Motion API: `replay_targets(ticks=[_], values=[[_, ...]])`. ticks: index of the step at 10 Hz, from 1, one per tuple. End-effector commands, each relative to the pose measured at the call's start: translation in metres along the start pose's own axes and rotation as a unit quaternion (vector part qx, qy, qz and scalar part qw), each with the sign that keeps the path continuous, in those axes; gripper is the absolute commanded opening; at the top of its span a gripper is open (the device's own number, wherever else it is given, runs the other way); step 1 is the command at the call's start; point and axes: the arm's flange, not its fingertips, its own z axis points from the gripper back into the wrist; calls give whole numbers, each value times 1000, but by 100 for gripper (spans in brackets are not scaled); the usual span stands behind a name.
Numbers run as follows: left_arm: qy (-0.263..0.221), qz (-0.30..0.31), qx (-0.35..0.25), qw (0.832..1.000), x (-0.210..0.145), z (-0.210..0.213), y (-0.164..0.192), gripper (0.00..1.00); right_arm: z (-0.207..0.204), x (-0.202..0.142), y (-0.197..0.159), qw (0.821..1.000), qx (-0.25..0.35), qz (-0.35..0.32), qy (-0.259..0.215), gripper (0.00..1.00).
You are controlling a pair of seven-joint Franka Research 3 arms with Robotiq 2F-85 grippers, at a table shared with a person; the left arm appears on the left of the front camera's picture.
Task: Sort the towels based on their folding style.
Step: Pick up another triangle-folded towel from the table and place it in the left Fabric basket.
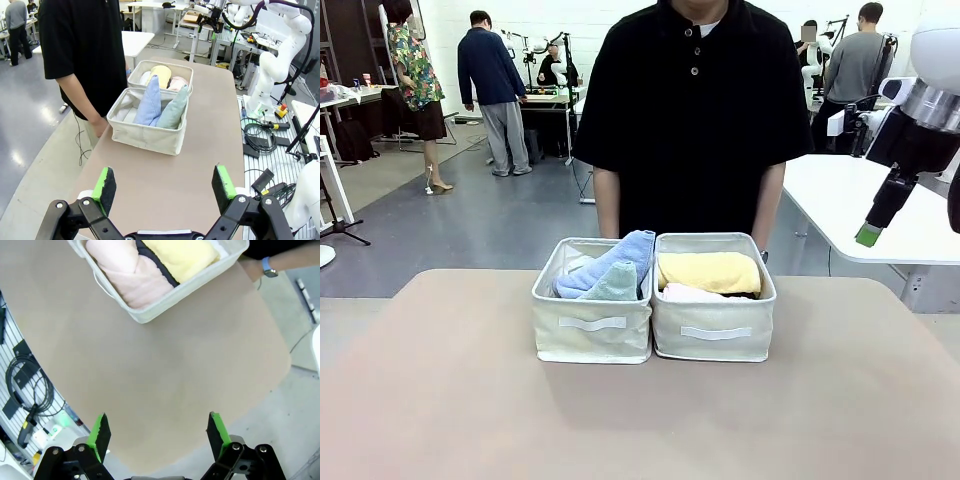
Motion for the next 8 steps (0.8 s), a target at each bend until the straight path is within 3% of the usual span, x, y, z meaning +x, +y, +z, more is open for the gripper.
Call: replay_targets(ticks=[1, 3, 4, 6, 8], values=[[-1, -2, 0, 1000, 2, 1, -1, 100, 22, -12, -4, 989, 113, 66, -64, 100], [-1, -2, 0, 1000, 2, 1, -1, 100, 65, -65, -45, 938, 246, 142, -197, 100], [-1, -2, 0, 1000, 2, 1, -1, 100, 79, -107, -78, 926, 240, 137, -258, 100], [-1, -2, 0, 1000, 2, 1, -1, 100, 86, -186, -130, 868, 273, 176, -376, 100], [-1, -2, 0, 1000, 2, 1, -1, 100, 76, -243, -175, 837, 262, 153, -455, 100]])
